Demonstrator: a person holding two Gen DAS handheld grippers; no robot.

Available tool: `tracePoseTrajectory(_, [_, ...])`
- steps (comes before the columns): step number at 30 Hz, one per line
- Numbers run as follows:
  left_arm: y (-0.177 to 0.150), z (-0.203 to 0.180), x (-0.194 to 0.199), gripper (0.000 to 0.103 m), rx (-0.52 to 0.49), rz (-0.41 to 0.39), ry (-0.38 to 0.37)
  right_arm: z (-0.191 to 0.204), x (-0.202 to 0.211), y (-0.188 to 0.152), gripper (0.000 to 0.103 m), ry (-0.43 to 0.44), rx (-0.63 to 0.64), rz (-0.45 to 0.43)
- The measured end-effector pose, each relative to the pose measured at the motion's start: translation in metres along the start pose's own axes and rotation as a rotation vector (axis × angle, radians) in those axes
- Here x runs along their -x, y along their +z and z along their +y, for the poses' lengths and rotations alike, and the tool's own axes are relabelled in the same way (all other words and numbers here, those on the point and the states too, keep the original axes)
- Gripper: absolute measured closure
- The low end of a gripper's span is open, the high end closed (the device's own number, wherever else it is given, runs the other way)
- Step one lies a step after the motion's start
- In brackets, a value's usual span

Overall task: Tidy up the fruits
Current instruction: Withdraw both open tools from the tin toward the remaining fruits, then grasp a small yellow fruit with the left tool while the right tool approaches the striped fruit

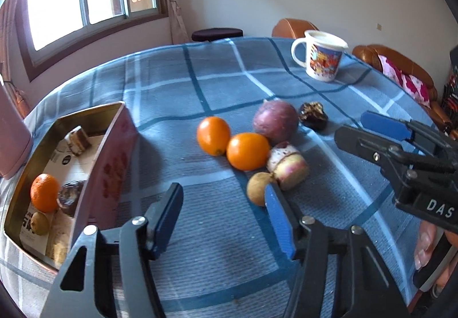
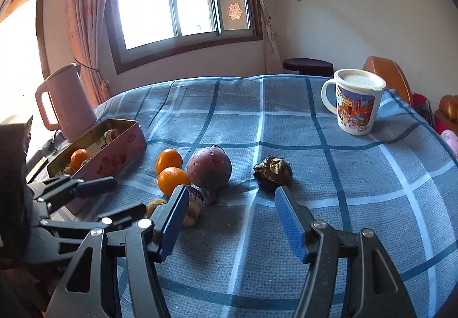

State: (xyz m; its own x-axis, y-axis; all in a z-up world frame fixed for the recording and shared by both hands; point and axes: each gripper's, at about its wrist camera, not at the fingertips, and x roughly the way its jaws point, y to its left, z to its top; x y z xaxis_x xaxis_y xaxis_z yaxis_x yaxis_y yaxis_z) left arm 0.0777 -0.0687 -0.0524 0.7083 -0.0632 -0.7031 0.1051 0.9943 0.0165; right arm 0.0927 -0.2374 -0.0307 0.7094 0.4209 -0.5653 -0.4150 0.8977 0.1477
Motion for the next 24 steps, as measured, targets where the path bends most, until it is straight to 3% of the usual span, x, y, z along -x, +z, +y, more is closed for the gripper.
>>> tracePoseTrajectory(2, [0.001, -0.003, -0.003, 0.045, -0.004, 0.013, -0.017, -0.002, 0.001, 0.000, 0.027, 0.002, -0.011, -0.004])
tracePoseTrajectory(9, [0.007, -0.008, -0.017, 0.053, 0.012, 0.059, -0.078, -0.007, -0.002, 0.000, 0.026, 0.009, -0.041, 0.008])
tracePoseTrajectory(11, [0.007, -0.010, -0.022, 0.075, 0.007, 0.085, -0.105, -0.007, -0.003, 0.000, 0.026, 0.008, -0.040, 0.014])
tracePoseTrajectory(16, [0.005, -0.001, -0.025, 0.075, 0.055, 0.100, -0.169, -0.006, -0.006, 0.000, 0.026, 0.009, -0.030, 0.033])
tracePoseTrajectory(24, [0.004, 0.018, -0.017, 0.075, 0.075, 0.062, -0.127, 0.002, -0.009, 0.000, 0.026, -0.008, 0.013, 0.046])
